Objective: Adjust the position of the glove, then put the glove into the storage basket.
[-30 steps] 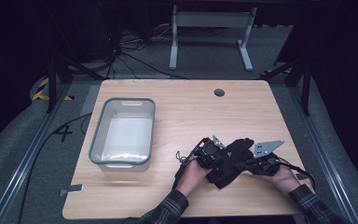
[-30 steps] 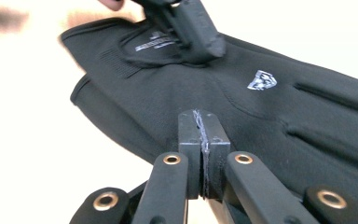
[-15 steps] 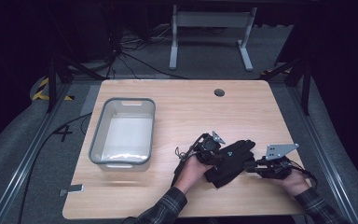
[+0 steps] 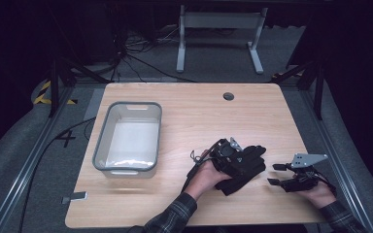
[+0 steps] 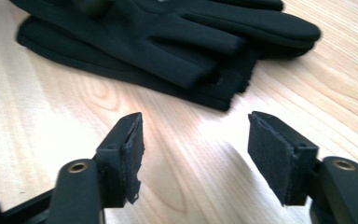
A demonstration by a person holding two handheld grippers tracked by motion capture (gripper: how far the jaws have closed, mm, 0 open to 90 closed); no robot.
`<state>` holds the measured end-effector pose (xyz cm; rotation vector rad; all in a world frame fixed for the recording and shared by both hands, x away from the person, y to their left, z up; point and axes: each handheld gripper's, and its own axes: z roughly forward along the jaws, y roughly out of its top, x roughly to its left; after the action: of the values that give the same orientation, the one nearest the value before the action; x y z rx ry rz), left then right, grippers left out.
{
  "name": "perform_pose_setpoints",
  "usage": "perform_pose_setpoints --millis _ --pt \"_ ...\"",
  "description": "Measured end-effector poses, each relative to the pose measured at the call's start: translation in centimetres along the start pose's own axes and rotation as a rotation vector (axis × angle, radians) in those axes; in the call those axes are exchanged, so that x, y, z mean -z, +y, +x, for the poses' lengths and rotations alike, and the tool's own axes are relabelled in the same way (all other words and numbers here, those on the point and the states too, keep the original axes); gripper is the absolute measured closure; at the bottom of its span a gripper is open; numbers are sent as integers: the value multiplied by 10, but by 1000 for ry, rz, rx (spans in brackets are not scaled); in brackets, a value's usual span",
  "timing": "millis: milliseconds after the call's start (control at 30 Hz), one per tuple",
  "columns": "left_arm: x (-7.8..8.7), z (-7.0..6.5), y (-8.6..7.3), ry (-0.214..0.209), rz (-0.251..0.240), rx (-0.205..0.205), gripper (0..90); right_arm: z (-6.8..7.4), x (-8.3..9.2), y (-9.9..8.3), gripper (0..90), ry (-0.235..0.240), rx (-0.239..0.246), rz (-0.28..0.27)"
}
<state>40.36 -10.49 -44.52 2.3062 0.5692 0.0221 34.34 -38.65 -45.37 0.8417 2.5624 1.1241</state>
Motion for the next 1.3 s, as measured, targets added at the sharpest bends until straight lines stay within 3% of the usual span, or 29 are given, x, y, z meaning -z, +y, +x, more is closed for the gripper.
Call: perform_pose_setpoints --millis 133,267,467,600,800,900,1033,1167,1300 --pt "-6 -1 -1 -8 15 -17 140 -3 0 -3 295 -26 6 -20" --pt "-7 -3 -1 -6 33 -36 135 -6 -5 -6 255 -34 -8 5" --pt "-11 -7 -3 21 55 -68 131 -4 -8 -7 208 -49 11 9" --pt "-12 -8 -4 28 57 -64 133 -4 -9 -9 174 -55 19 -2" --pt "-12 -11 -5 54 54 -89 172 -5 -11 -8 156 -53 20 -1" --pt "-11 -13 -5 46 55 -101 237 -5 -11 -8 156 -53 20 -1" --pt "-9 -15 -6 31 50 -115 388 -5 -11 -8 156 -52 18 -1" --pt "-6 -13 -6 25 39 -92 585 -5 -11 -8 155 -52 18 -1" --pt "-4 -9 -7 -4 26 -59 667 -5 -11 -8 155 -51 17 -1"
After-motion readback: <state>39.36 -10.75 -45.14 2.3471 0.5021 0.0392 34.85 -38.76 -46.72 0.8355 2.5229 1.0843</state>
